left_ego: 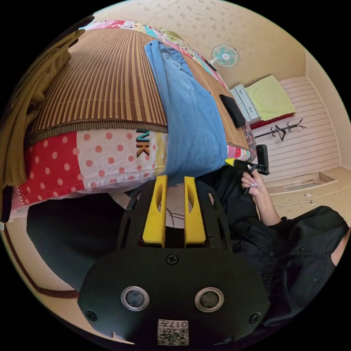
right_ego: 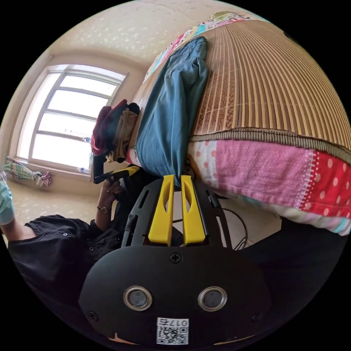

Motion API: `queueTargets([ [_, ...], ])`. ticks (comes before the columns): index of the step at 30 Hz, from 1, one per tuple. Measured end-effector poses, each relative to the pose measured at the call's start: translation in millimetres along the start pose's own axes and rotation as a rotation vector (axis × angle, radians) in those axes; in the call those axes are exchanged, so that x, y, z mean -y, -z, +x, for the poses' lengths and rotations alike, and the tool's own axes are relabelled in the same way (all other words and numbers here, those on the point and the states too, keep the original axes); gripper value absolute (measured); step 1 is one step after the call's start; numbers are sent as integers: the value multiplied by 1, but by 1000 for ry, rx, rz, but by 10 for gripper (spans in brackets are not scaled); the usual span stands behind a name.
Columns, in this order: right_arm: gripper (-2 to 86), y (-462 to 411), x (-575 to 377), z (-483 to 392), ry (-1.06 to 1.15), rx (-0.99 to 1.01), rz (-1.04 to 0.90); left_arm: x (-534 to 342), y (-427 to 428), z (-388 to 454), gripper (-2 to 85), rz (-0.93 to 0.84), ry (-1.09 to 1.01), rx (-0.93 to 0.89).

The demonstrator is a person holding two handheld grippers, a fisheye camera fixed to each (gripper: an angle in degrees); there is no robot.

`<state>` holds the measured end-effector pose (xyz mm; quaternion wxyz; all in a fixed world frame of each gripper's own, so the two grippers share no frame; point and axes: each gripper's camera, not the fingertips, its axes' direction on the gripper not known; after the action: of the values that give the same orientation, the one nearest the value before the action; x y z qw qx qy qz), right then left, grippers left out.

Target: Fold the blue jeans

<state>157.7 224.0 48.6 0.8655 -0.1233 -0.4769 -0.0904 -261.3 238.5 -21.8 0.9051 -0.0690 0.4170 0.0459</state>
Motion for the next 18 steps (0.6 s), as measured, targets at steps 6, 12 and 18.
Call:
queueTargets([
  [6,46,6,12,9,66,46,85,16,-3,-11,85,137,-5,11],
  [12,67,7,15,15,53,-27,67,16,-21,-17,87,95,25,12],
  [18,81,-3,15,39,40,106,-5,16,-30,-20,84,98,16,7],
])
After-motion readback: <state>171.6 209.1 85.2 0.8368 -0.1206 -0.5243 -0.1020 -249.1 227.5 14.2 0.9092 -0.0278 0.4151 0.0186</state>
